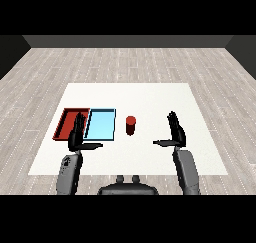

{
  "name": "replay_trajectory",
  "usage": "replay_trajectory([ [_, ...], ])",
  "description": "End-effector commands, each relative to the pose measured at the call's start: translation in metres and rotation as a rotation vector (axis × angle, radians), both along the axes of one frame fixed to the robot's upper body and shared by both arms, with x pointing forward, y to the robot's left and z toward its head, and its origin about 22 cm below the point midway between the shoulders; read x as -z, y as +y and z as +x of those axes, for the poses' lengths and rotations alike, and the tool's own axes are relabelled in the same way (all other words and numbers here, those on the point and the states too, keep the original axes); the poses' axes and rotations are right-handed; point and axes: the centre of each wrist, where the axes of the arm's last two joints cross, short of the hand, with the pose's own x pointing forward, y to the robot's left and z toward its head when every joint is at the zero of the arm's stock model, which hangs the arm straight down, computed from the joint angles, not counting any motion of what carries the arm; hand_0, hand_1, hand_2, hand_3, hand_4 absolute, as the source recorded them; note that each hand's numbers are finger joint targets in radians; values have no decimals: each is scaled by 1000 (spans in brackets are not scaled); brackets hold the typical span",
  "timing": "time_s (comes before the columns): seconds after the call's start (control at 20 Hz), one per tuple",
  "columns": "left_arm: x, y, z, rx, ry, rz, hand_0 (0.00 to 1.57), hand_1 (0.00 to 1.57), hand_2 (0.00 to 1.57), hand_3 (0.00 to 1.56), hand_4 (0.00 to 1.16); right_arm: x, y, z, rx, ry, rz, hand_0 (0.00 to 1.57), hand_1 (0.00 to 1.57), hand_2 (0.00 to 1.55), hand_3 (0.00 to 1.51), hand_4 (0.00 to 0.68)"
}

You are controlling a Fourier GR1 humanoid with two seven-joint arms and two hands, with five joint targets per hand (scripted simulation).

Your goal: Pick the red can and put it in the red box

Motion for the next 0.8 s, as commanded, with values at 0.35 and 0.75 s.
replay_trajectory([
  [0.35,-2,4,10,-28,4,5,0,0,0,0,0,-11,19,6,-23,27,4,0,0,0,0,0],
  [0.75,21,13,-8,-13,8,-1,0,0,0,0,0,-13,36,39,-62,68,53,0,0,0,0,0],
])
